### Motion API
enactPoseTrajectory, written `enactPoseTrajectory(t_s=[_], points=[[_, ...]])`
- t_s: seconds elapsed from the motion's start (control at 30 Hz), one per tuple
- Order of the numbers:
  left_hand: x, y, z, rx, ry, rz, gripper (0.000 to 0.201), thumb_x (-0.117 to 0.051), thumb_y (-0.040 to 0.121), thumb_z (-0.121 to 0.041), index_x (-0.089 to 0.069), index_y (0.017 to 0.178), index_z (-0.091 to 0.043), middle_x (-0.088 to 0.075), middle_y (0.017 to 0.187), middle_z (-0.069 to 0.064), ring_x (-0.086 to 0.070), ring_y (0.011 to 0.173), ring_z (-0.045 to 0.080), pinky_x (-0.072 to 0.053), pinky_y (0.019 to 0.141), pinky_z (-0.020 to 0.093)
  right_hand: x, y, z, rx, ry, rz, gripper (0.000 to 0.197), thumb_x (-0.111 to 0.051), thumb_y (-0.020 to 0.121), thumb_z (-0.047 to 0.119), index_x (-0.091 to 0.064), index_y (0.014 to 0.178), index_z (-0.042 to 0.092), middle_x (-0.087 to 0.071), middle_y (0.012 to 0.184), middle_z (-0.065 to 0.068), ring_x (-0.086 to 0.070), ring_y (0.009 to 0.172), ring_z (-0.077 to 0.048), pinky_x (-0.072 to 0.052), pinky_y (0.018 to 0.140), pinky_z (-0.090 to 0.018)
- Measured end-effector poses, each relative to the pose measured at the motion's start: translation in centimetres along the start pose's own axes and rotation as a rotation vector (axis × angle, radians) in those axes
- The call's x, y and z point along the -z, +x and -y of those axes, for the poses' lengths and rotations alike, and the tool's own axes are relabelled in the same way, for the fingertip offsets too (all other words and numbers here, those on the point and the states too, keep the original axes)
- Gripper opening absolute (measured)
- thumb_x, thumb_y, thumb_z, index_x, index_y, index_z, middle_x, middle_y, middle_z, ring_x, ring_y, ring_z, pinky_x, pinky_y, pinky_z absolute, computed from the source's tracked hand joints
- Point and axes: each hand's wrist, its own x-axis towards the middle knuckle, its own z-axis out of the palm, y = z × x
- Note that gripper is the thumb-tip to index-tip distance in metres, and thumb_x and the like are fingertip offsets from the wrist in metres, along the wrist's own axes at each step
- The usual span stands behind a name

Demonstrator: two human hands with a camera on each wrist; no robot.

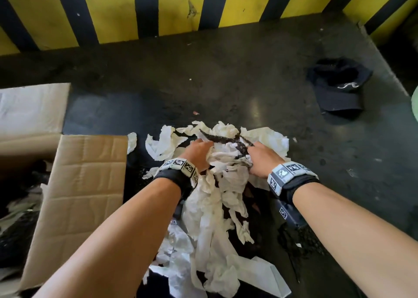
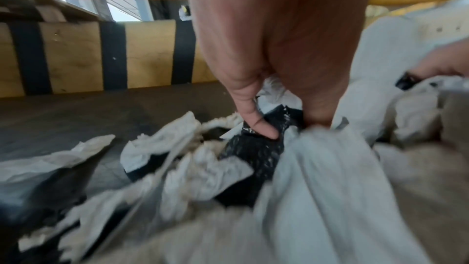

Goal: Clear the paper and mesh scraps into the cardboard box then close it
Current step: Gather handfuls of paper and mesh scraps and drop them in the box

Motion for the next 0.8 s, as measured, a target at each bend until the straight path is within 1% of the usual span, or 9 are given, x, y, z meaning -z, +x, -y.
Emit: enactPoseTrajectory(t_s=[0.1, 0.17, 0.23, 0.3, 0.43, 0.5, 0.57, 0.67, 0.8], points=[[3.3, -1.3, -0.3, -0.009, -0.038, -0.144, 0.057, -0.075, 0.081, -0.021, -0.054, 0.133, -0.016, -0.058, 0.123, 0.011, -0.056, 0.115, 0.028, -0.046, 0.092, 0.03, 1.9, -1.4, 0.7, -0.019, 0.049, -0.117, 0.026, -0.07, 0.076, 0.019, -0.057, 0.099, 0.013, -0.05, 0.11, -0.009, -0.059, 0.102, -0.035, -0.051, 0.088, -0.042], [6.0, -2.6, -0.6, -0.009, -0.079, -0.244, 0.054, -0.077, 0.079, -0.022, -0.057, 0.129, -0.016, -0.059, 0.118, 0.012, -0.059, 0.11, 0.03, -0.047, 0.091, 0.032, 3.7, -2.6, 1.6, -0.018, 0.073, -0.205, 0.025, -0.069, 0.078, 0.021, -0.057, 0.098, 0.013, -0.051, 0.109, -0.009, -0.059, 0.103, -0.034, -0.05, 0.089, -0.04], [8.9, -4.2, -0.8, -0.017, -0.125, -0.333, 0.052, -0.079, 0.078, -0.022, -0.058, 0.125, -0.015, -0.06, 0.115, 0.013, -0.06, 0.105, 0.03, -0.05, 0.09, 0.036, 5.7, -4.0, 3.1, -0.02, 0.112, -0.285, 0.021, -0.071, 0.079, 0.02, -0.054, 0.09, 0.013, -0.048, 0.101, -0.006, -0.059, 0.096, -0.033, -0.049, 0.083, -0.037], [11.9, -6.1, -0.8, -0.037, -0.156, -0.418, 0.05, -0.08, 0.077, -0.023, -0.058, 0.121, -0.013, -0.061, 0.113, 0.013, -0.06, 0.102, 0.029, -0.05, 0.088, 0.037, 7.6, -5.4, 5.0, -0.01, 0.139, -0.358, 0.022, -0.071, 0.078, 0.023, -0.056, 0.086, 0.01, -0.048, 0.096, -0.005, -0.059, 0.091, -0.031, -0.048, 0.078, -0.035], [17.5, -10.7, 0.7, -0.074, -0.206, -0.561, 0.049, -0.08, 0.076, -0.022, -0.059, 0.119, -0.011, -0.063, 0.113, 0.014, -0.06, 0.102, 0.03, -0.049, 0.089, 0.039, 10.5, -7.9, 10.4, 0.037, 0.127, -0.469, 0.029, -0.072, 0.08, 0.028, -0.06, 0.093, 0.004, -0.054, 0.107, -0.013, -0.058, 0.097, -0.033, -0.05, 0.083, -0.04], [20.1, -13.6, 2.3, -0.078, -0.225, -0.627, 0.049, -0.079, 0.076, -0.022, -0.058, 0.119, -0.011, -0.064, 0.114, 0.014, -0.061, 0.104, 0.03, -0.051, 0.09, 0.04, 11.5, -9.0, 13.8, 0.075, 0.136, -0.494, 0.029, -0.072, 0.081, 0.03, -0.055, 0.089, 0.008, -0.054, 0.11, -0.014, -0.057, 0.1, -0.034, -0.05, 0.087, -0.045], [22.4, -16.8, 4.7, -0.06, -0.25, -0.692, 0.054, -0.079, 0.076, -0.022, -0.057, 0.125, -0.011, -0.064, 0.12, 0.015, -0.062, 0.106, 0.03, -0.051, 0.09, 0.037, 12.2, -9.9, 17.4, 0.137, 0.136, -0.508, 0.033, -0.072, 0.082, 0.033, -0.053, 0.09, 0.007, -0.054, 0.109, -0.015, -0.056, 0.101, -0.034, -0.05, 0.088, -0.046], [25.0, -22.0, 9.2, -0.002, -0.253, -0.78, 0.061, -0.078, 0.077, -0.028, -0.055, 0.131, -0.011, -0.065, 0.123, 0.013, -0.062, 0.108, 0.031, -0.049, 0.091, 0.037, 12.4, -10.8, 23.8, 0.246, 0.175, -0.531, 0.044, -0.072, 0.081, 0.036, -0.06, 0.104, 0.001, -0.055, 0.109, -0.017, -0.057, 0.1, -0.035, -0.051, 0.088, -0.042], [26.2, -28.5, 16.6, 0.115, -0.249, -0.85, 0.055, -0.079, 0.076, -0.028, -0.058, 0.124, -0.011, -0.066, 0.117, 0.012, -0.061, 0.105, 0.031, -0.047, 0.088, 0.036, 10.9, -12.3, 33.3, 0.409, 0.286, -0.531, 0.049, -0.074, 0.079, 0.036, -0.06, 0.117, 0.008, -0.06, 0.113, -0.013, -0.058, 0.103, -0.031, -0.047, 0.084, -0.032]])
